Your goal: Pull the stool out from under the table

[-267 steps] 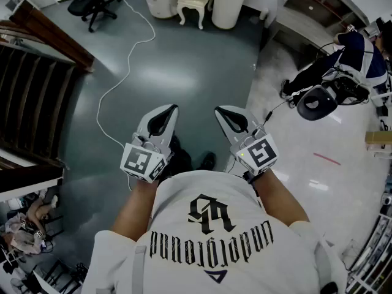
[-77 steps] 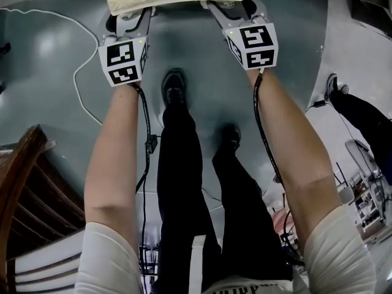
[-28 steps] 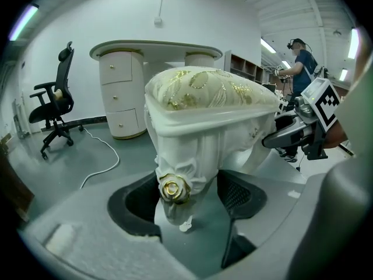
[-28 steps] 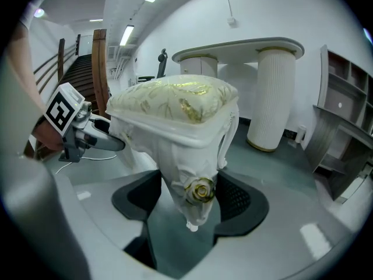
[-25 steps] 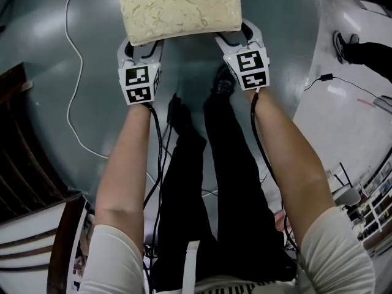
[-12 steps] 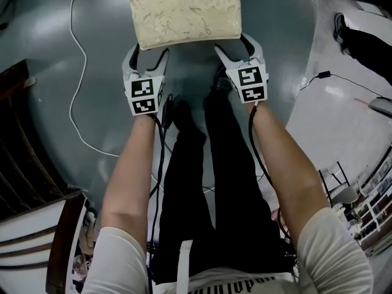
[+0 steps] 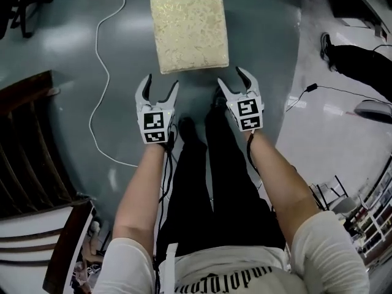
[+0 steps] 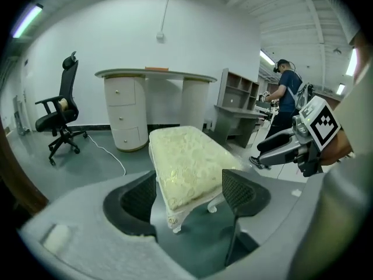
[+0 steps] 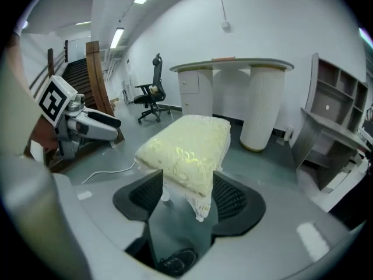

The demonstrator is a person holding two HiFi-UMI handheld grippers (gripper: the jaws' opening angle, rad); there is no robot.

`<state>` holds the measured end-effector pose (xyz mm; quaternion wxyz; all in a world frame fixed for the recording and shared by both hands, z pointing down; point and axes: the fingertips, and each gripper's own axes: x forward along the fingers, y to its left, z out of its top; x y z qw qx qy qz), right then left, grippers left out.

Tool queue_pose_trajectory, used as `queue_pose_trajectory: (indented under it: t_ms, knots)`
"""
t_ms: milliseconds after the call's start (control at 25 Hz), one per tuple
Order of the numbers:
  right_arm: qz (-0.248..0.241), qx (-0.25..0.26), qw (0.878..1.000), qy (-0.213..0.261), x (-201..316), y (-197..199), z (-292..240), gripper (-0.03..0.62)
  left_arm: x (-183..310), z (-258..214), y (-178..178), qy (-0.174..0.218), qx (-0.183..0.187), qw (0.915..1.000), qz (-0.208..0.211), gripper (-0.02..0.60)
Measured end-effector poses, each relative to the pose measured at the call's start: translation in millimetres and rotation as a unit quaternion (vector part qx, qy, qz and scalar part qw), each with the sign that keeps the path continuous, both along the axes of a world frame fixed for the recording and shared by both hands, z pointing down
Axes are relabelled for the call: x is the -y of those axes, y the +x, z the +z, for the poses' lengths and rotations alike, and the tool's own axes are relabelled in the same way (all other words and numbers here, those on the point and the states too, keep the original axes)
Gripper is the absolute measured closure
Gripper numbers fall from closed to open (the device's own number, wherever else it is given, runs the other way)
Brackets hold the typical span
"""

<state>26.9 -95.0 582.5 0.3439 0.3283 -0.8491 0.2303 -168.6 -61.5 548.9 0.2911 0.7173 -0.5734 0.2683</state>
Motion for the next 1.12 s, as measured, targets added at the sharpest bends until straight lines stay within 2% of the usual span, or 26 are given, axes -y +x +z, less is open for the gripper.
queue_pose_trajectory:
  t_ms: [160,280,360,480,600,720,880,960,1120]
  knots:
    - [-0.019,0.019,0.999,0.023,-11.9,-68.4,-147.4,0.350,-10.0,-148.6,-52.7,0.037,0.004,0.9993,0.008,0.227]
    - [-0.031,0.038,0.998,0.039,1.0,-91.9,-230.2,0.356,4.9,-236.1,-74.3,0.066,0.027,0.9971,0.026,0.284]
    - [-0.040,0.050,0.997,0.050,19.3,-91.9,-278.0,0.377,23.2,-284.5,-73.5,0.072,0.028,0.9965,0.032,0.329]
    - [-0.051,0.070,0.995,0.058,46.5,-73.1,-358.4,0.399,49.5,-371.3,-50.3,0.077,0.011,0.9967,0.022,0.441]
    - [-0.058,0.088,0.991,0.079,61.5,-58.2,-437.6,0.441,62.9,-456.5,-27.4,0.109,0.003,0.9936,0.028,0.503]
    - [-0.068,0.099,0.987,0.105,64.2,-55.4,-506.3,0.504,62.7,-521.3,-21.9,0.134,-0.004,0.9906,0.031,0.570]
    - [-0.090,0.110,0.980,0.136,60.6,-57.1,-583.5,0.584,55.2,-584.5,-17.4,0.139,-0.012,0.9895,0.036,0.575]
    - [-0.094,0.115,0.978,0.150,53.5,-55.4,-618.1,0.595,47.4,-610.1,-13.5,0.141,-0.015,0.9889,0.044,0.575]
    - [-0.085,0.139,0.972,0.171,47.1,-54.6,-680.6,0.592,39.9,-669.0,-7.9,0.169,-0.031,0.9833,0.059,0.575]
